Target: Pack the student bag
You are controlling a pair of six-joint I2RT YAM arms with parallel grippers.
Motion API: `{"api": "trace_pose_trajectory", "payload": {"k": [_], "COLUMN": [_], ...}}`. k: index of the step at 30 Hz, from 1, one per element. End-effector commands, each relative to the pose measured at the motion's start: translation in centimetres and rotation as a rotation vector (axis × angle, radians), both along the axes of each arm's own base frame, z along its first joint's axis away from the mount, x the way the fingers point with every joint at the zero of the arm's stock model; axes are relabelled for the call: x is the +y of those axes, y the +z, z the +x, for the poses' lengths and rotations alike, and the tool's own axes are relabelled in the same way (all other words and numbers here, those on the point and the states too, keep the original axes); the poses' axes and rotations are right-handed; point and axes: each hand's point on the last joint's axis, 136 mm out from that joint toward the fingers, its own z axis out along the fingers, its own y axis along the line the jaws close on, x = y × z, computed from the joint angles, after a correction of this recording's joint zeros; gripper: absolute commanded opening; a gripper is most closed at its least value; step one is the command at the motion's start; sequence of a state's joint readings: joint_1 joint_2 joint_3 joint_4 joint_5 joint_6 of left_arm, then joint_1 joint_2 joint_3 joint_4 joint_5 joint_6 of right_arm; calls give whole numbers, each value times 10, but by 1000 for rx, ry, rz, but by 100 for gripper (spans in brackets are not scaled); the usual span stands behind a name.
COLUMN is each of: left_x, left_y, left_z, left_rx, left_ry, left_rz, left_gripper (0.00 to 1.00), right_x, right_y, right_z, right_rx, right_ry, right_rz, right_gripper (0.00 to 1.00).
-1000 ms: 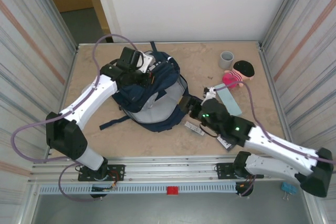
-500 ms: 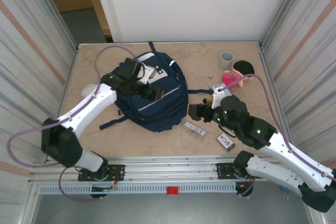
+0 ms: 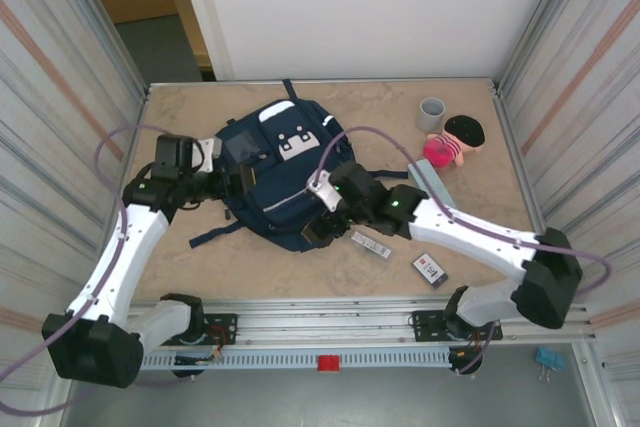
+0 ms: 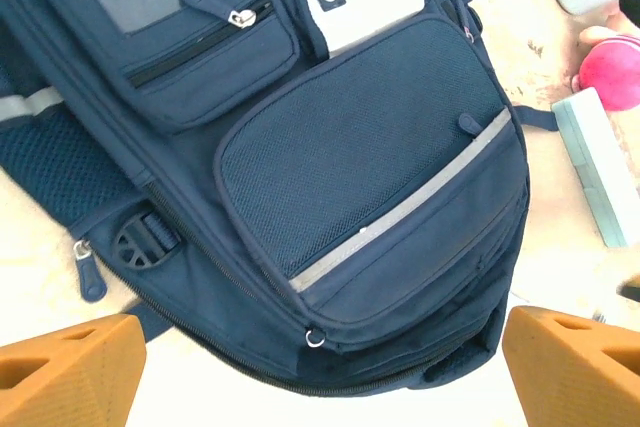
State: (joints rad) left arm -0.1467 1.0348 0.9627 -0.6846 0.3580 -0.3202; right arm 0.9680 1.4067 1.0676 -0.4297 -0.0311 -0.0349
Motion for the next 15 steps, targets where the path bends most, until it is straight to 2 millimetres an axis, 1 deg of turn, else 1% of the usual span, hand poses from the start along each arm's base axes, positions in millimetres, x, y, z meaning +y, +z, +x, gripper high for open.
{"api": "trace_pose_trajectory", "payload": {"k": [1,4,7,10,11,13,14,15], "left_x": [2,9,11,12,13,16,17,19], "left_y": [0,-8,-18,-29,-32,-39,-42,-46], "left_z": [-16,-19,-22,-25,-25,-24,-24,-23], "left_rx": [19,38,67,96,101,117,123,127], "left_ry": [26,54,68,81,94,117,126,137], "left_rz": [-66,-102,-139,-143,-145,-145,-141,-136], "left_gripper": [92,91,91,91,90,89,88,88], "right_x": [22,37,52,58,58,55,54,52], "right_y": [-6,-31,-57,-81,-85,-90,-87,-83], "right_z": [6,1,-4,-2,1,8,10,10], "right_rx": [-70,-58,-94,-135,-161,-209,-233,-247], "right_ry": [112,186,267,294,282,251,235,234], "right_rz": [-49,-135,-209,-282,-305,-342,-339,-328], "right_gripper": [99,99,99,100,96,75,66,58]}}
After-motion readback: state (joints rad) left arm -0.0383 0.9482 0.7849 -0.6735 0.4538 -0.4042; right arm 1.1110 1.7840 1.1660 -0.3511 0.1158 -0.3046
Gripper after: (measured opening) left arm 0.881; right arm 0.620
